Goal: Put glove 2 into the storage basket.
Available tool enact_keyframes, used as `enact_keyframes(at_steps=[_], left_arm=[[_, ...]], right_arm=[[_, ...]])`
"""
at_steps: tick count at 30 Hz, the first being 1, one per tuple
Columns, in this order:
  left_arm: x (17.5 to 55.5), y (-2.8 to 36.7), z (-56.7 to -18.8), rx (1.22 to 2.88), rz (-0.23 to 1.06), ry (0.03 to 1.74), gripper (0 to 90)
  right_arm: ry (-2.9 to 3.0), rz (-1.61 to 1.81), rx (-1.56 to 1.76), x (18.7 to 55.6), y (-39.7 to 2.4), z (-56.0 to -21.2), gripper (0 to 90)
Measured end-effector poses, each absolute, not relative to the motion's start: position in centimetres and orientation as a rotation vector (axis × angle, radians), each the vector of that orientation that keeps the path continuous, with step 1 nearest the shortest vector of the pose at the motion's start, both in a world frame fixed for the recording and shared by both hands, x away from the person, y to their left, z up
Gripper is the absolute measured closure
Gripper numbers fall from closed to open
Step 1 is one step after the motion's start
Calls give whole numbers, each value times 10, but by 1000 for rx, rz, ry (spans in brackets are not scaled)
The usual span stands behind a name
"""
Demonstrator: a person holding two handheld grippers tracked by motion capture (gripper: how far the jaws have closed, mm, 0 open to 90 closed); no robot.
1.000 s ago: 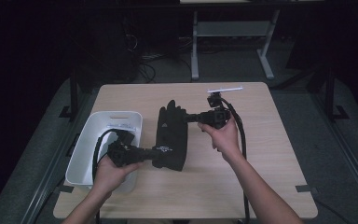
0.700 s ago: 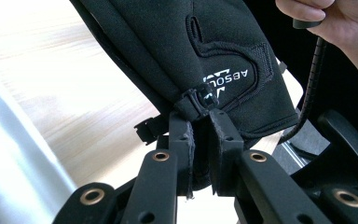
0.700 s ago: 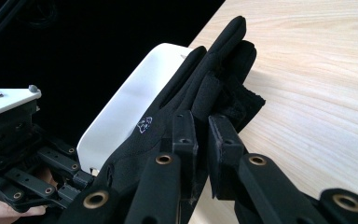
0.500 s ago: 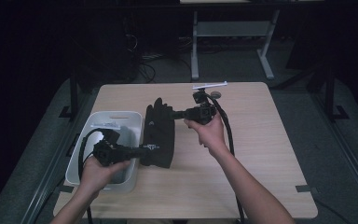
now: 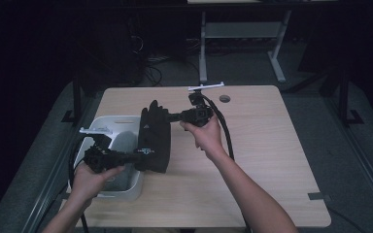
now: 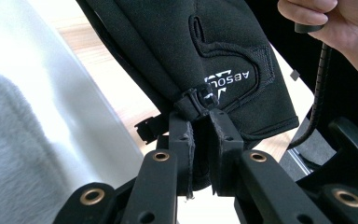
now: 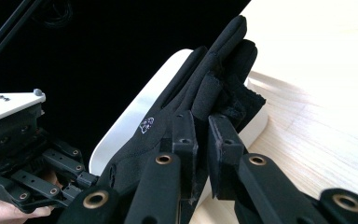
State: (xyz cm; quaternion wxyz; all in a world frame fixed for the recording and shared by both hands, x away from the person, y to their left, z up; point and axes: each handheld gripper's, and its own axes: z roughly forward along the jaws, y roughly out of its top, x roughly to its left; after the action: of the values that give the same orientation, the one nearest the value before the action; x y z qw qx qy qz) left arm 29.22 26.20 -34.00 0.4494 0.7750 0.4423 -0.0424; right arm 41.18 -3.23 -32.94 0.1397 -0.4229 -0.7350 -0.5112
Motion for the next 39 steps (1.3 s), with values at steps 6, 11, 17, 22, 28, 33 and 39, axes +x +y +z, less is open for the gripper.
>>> enact_keyframes(at_steps=[6, 11, 17, 22, 28, 33, 39], left_arm=[[291, 273, -339, 1906, -92, 1113, 814], [290, 279, -338, 1907, -84, 1119, 814], [288, 290, -337, 1895, -68, 1141, 814], [286, 297, -336, 1886, -64, 1155, 814], [284, 305, -335, 1887, -54, 1165, 814], [283, 312, -335, 1883, -48, 1179, 814], [281, 318, -335, 1880, -41, 1193, 814]], right_arm=[[-2138, -1477, -1200, 414, -19, -326, 823], [-2132, -1470, -1190, 417, -10, -326, 823], [-2141, -1464, -1174, 418, 2, -323, 823], [-2153, -1470, -1154, 419, 12, -321, 823], [-2153, -1466, -1144, 419, 20, -321, 823], [-2148, -1464, -1137, 420, 27, -322, 823], [-2149, -1463, -1127, 420, 35, -322, 823]])
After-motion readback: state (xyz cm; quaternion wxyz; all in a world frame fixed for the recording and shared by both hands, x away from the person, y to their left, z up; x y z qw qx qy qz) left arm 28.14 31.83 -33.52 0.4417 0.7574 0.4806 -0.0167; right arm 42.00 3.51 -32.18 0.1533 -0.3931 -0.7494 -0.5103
